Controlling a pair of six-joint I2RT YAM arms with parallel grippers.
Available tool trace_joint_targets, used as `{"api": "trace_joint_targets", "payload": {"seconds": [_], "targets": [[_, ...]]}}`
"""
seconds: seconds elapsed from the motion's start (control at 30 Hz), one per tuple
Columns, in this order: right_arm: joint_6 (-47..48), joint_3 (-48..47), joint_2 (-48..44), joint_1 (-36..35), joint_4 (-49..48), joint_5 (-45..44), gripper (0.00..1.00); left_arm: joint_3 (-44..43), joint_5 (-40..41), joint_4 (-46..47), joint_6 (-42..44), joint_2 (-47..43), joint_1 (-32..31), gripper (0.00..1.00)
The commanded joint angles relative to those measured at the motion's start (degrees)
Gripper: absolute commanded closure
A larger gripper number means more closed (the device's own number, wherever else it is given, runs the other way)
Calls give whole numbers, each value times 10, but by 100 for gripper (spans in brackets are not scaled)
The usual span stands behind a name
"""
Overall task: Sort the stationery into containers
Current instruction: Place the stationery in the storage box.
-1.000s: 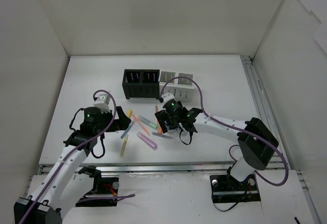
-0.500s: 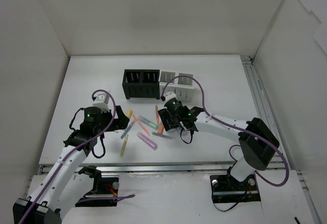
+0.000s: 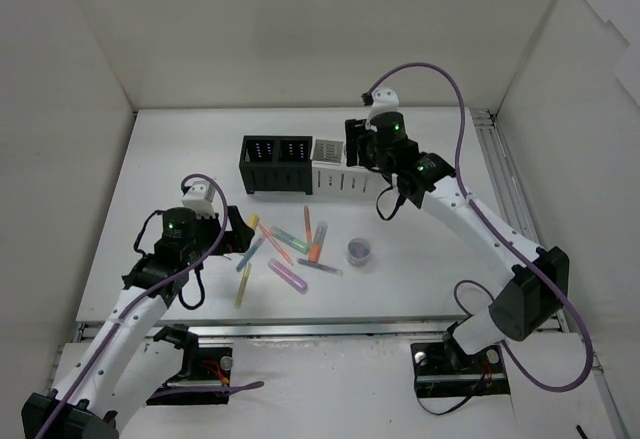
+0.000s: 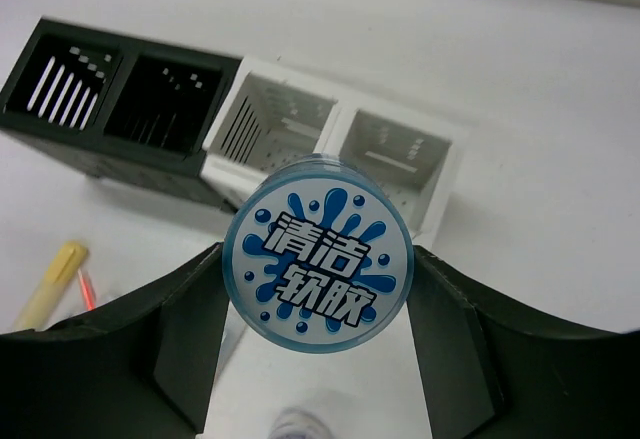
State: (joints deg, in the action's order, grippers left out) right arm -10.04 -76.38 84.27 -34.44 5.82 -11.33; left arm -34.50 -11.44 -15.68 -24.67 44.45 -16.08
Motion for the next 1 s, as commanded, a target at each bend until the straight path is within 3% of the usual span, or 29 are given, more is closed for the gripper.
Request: {"api": "trace_joint_targets", "payload": {"seconds": [0.0, 0.23, 0.5, 0.7, 0.77, 0.9, 0.97], "targets": [[30, -67, 29, 32, -14, -3, 80, -42, -1, 19, 18, -7, -3, 0], [56, -119, 102, 79, 1, 58, 81, -50, -4, 19, 30, -1, -3, 1], [52, -146, 174, 90, 13, 35, 81, -55, 5, 15, 33, 10, -3, 1], [32, -127, 171, 96, 22, 5, 79, -61, 8, 7, 33, 15, -3, 1], [30, -120, 165, 95, 22, 1, 72, -58, 6, 8, 32, 13, -3, 0], [36, -117, 165, 95, 24, 6, 31, -60, 5, 10, 30, 17, -3, 0], [42, -119, 167, 94, 26, 10, 28, -62, 3, 10, 30, 19, -3, 0]]}}
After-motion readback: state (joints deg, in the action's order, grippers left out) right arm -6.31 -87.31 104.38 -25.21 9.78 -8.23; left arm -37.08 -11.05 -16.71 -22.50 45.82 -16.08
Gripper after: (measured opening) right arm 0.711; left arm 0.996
